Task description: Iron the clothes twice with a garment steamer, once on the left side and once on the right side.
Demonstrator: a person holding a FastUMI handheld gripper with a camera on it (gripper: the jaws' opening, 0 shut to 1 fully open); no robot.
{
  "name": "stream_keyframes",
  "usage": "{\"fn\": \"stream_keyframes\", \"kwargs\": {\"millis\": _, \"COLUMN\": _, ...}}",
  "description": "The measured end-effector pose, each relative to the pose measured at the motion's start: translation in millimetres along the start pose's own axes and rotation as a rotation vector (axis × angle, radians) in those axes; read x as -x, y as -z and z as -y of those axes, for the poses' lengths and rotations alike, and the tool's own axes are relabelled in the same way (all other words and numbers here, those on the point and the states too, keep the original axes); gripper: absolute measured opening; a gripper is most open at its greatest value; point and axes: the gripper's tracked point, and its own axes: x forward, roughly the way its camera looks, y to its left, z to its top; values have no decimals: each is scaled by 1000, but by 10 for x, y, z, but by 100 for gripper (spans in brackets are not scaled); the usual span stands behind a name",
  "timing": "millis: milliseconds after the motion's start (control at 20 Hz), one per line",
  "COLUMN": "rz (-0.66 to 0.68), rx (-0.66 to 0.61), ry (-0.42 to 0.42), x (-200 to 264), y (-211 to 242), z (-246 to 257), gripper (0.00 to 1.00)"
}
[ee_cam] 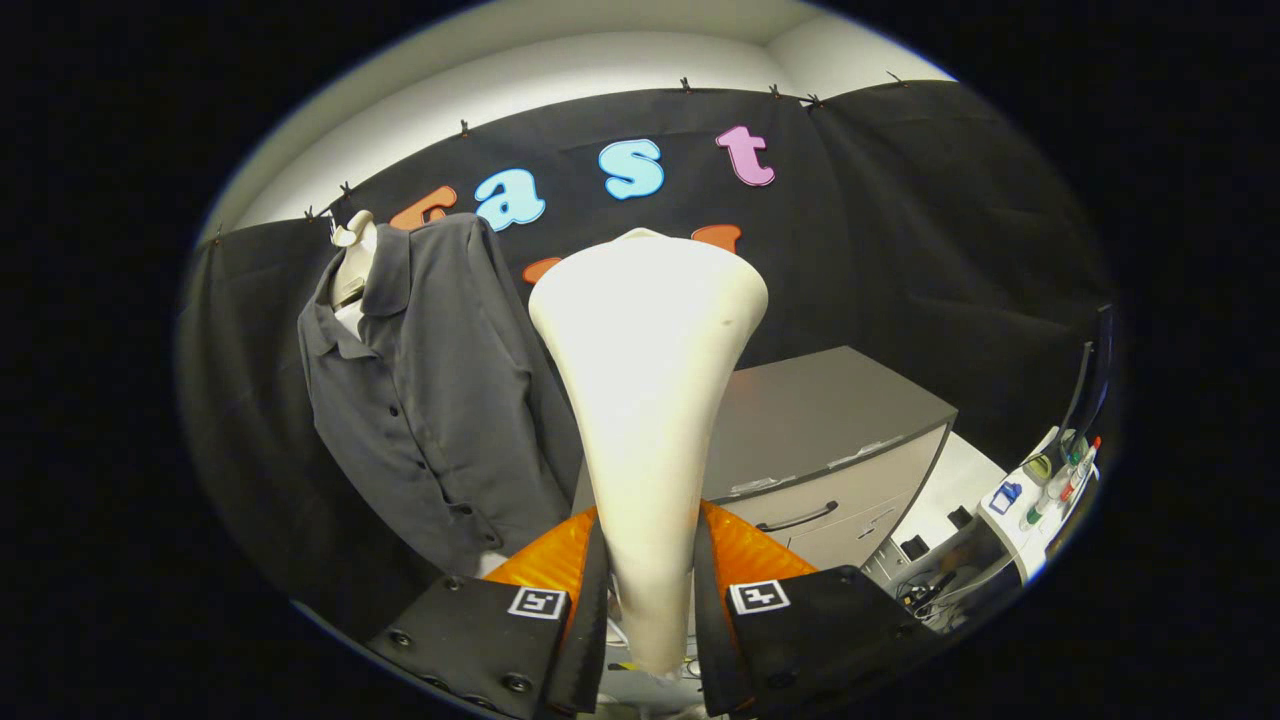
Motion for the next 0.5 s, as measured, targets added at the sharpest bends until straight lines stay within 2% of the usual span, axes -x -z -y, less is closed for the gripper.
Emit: {"fn": "stream_keyframes", "kwargs": {"millis": 500, "rz": 17, "rx": -6, "ry": 20, "x": 121, "y": -29, "z": 84, "gripper": 46}}
